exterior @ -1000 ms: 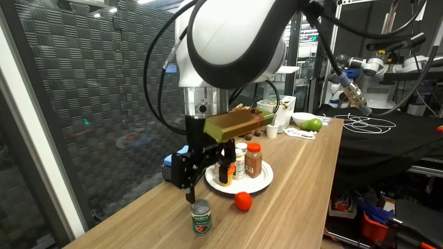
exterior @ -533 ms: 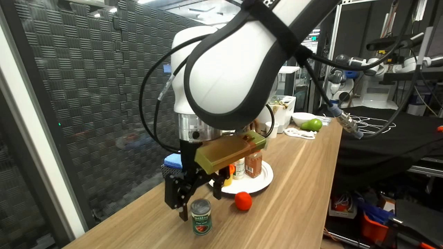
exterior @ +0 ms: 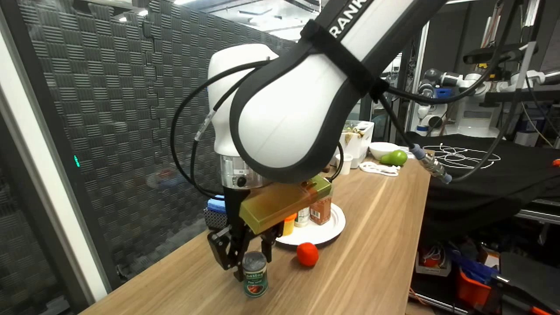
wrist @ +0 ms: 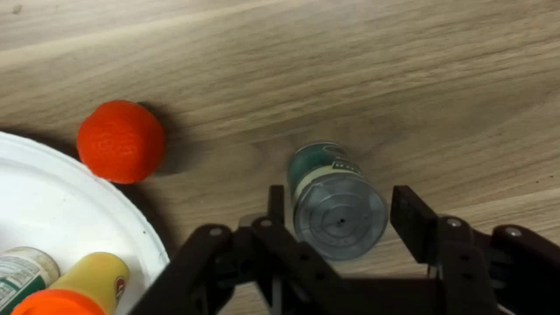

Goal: Put all the bottles and the orange plushie that are around the white plate on the white plate

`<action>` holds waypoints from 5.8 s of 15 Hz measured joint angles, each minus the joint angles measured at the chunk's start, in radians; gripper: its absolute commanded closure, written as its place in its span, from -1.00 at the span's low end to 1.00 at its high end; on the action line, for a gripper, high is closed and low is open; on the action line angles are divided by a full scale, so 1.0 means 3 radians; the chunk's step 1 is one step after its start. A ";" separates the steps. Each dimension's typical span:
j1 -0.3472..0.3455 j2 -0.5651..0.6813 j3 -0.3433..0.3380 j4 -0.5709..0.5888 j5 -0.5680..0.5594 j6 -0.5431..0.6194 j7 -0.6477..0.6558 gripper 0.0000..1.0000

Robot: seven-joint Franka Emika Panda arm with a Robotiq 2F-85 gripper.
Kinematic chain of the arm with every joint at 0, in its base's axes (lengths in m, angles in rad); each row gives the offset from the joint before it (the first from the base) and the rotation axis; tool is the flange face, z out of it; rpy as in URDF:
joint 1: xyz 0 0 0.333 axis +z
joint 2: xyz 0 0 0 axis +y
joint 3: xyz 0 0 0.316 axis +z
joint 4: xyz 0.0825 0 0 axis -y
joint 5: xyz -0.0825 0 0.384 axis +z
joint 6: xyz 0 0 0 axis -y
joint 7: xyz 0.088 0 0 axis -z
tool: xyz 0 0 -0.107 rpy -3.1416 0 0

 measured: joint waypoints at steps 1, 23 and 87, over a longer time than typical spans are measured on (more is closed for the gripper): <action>0.0009 -0.0001 -0.0016 0.0004 -0.0012 0.0019 0.0035 0.47; -0.0494 -0.0954 -0.0403 -0.0871 -0.0729 0.0145 0.0779 0.57; -0.0352 -0.0532 0.0074 -0.0929 -0.0716 0.0193 0.0314 -1.00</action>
